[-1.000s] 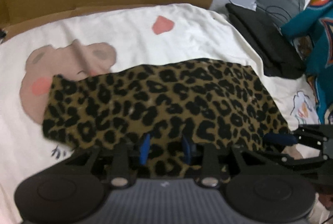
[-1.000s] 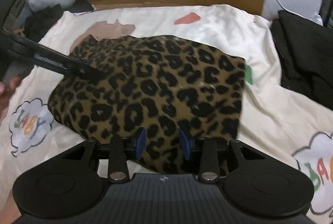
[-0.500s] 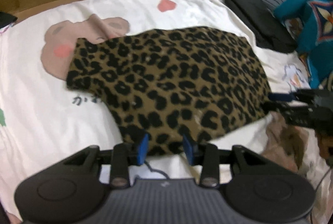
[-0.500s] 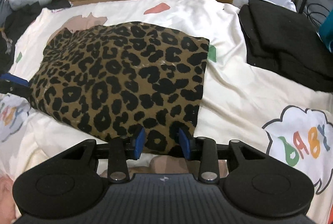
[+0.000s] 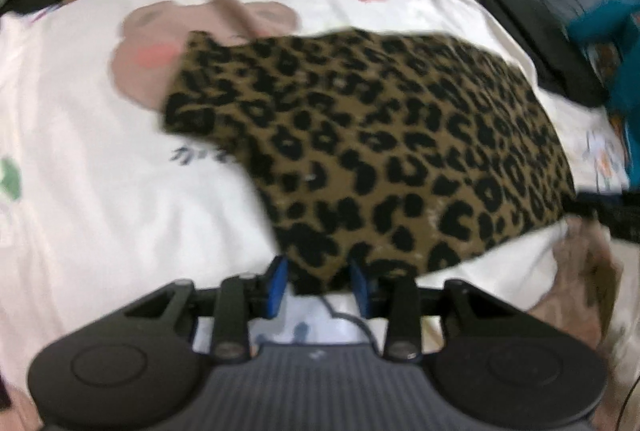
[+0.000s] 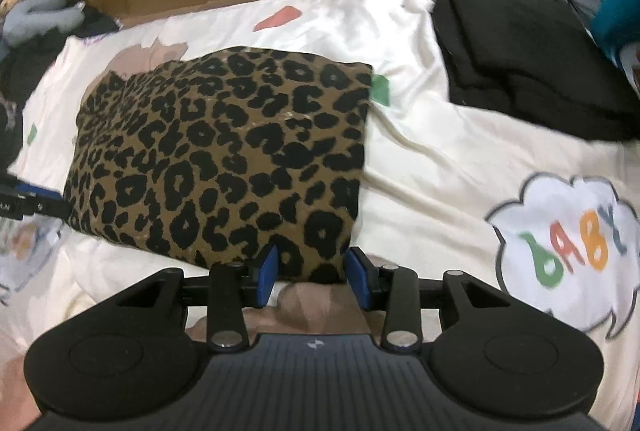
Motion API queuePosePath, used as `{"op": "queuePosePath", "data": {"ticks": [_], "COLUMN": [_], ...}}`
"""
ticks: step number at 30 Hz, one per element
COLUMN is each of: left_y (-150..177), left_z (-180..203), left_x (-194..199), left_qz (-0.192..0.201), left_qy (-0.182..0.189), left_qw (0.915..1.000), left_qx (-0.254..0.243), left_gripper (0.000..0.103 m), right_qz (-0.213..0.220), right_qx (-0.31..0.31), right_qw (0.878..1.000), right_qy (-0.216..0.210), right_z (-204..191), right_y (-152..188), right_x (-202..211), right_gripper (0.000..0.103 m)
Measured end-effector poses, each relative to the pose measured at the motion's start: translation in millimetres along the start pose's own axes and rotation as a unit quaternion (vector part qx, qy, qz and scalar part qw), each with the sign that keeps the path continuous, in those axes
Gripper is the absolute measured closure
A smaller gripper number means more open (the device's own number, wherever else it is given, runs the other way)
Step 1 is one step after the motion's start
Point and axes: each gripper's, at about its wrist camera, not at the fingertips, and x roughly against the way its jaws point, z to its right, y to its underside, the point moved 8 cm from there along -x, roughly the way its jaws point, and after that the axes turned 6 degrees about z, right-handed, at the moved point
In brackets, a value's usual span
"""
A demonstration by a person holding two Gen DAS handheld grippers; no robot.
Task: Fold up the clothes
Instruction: 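Move both grippers to the pants edge and close them on it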
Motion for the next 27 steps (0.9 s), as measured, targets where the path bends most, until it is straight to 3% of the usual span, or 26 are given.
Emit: {"op": "queuePosePath", "data": {"ticks": [3, 6, 15, 19, 23, 25, 27], "left_y": [-4, -2, 7, 8, 9, 10, 11], "left_z": [-12, -16, -19, -17, -17, -21, -26], "left_x": [10, 5, -14, -16, -17, -18, -20], "left_qz": [0.015, 0.007, -0.001, 0.008, 0.01, 0.008, 0.005], "left_qy": [0.02, 0.027, 0.056, 0.074, 0.091, 0.093, 0.093], "left_qw": [0.9982, 0.997, 0.9918, 0.9901, 0.9873, 0.9856, 0.9848], "left_qx": [0.055, 0.072, 0.114, 0.119, 0.13, 0.141, 0.147], "left_gripper": [0.063, 0.062, 0.055, 0.05, 0.065, 0.084, 0.091], "right_qz": [0.002, -0.007, -0.038, -0.039, -0.033, -0.033, -0.032], "right_qx": [-0.029, -0.093, -0.236, -0.302, -0.383, -0.394, -0.397], "right_qw": [0.999, 0.994, 0.965, 0.945, 0.913, 0.907, 0.905], "right_qy": [-0.024, -0.059, -0.109, -0.121, -0.138, -0.142, -0.147], "right_z": [1, 4, 19, 28, 39, 42, 43], "right_y": [-1, -2, 16, 21, 25, 25, 26], "right_x": [9, 13, -5, -18, -27, -30, -32], "right_gripper": [0.053, 0.053, 0.053, 0.055, 0.063, 0.07, 0.082]}}
